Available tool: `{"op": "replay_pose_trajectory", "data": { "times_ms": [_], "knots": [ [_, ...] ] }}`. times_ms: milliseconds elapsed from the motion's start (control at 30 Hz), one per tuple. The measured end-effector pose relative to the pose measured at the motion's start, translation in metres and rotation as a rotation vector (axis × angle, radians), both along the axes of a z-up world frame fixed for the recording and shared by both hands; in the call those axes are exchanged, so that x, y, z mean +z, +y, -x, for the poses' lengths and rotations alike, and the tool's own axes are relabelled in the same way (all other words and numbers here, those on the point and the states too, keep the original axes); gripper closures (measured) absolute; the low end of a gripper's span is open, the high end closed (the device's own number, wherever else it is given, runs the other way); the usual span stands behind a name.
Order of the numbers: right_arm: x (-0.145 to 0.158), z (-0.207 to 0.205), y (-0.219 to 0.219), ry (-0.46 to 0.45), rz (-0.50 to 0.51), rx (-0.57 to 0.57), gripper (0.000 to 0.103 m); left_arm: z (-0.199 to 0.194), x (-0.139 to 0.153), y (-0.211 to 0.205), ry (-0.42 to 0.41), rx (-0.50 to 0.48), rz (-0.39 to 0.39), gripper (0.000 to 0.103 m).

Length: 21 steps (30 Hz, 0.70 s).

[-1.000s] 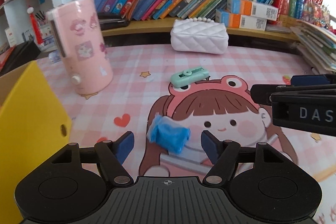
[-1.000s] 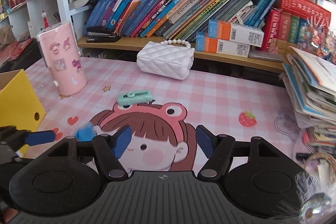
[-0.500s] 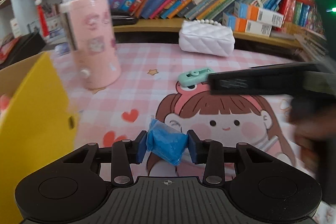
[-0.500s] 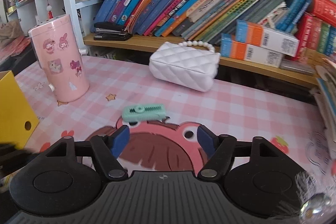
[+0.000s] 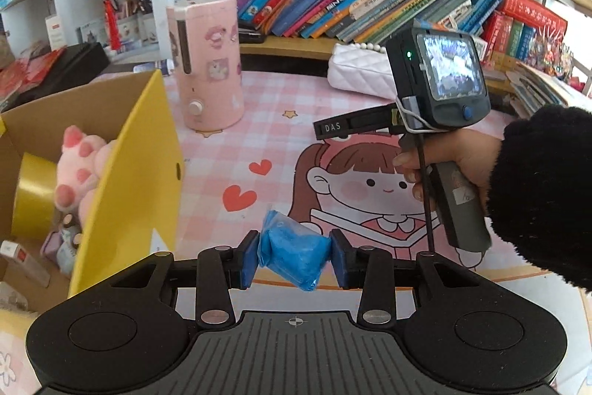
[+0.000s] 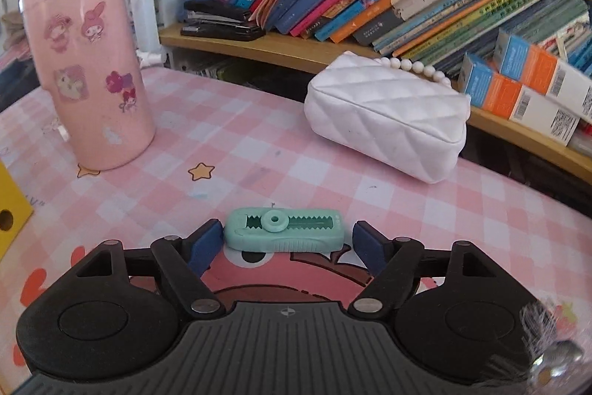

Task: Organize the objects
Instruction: 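Grasp the blue eraser with the left tool while the right tool grasps the mint-green stapler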

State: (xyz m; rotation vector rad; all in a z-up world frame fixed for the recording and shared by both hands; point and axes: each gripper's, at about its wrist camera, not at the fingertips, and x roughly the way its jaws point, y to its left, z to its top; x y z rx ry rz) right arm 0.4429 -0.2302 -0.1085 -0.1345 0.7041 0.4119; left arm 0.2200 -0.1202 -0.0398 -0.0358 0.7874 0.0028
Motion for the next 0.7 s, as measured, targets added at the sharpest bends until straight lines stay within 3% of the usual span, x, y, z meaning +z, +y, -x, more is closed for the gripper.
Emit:
{"op": "replay_pose_trajectory", "data": {
  "times_ms": [33, 300, 700],
  "knots": [
    [0.000, 0.000, 0.000, -0.005, -0.002, 0.003, 0.036, 0.002, 0.001, 0.000, -0.005, 0.003, 0.002, 0.065],
    [0.016, 0.020, -0.008, -0.015, -0.046, -0.021, 0.037, 0.017, 0.008, 0.001, -0.024, 0.003, 0.015, 0.065],
    [0.073, 0.121, -0.033, -0.046, -0.085, -0.033, 0.037, 0.056, 0.019, 0.006, -0.049, -0.046, 0.058, 0.065]
  ]
}}
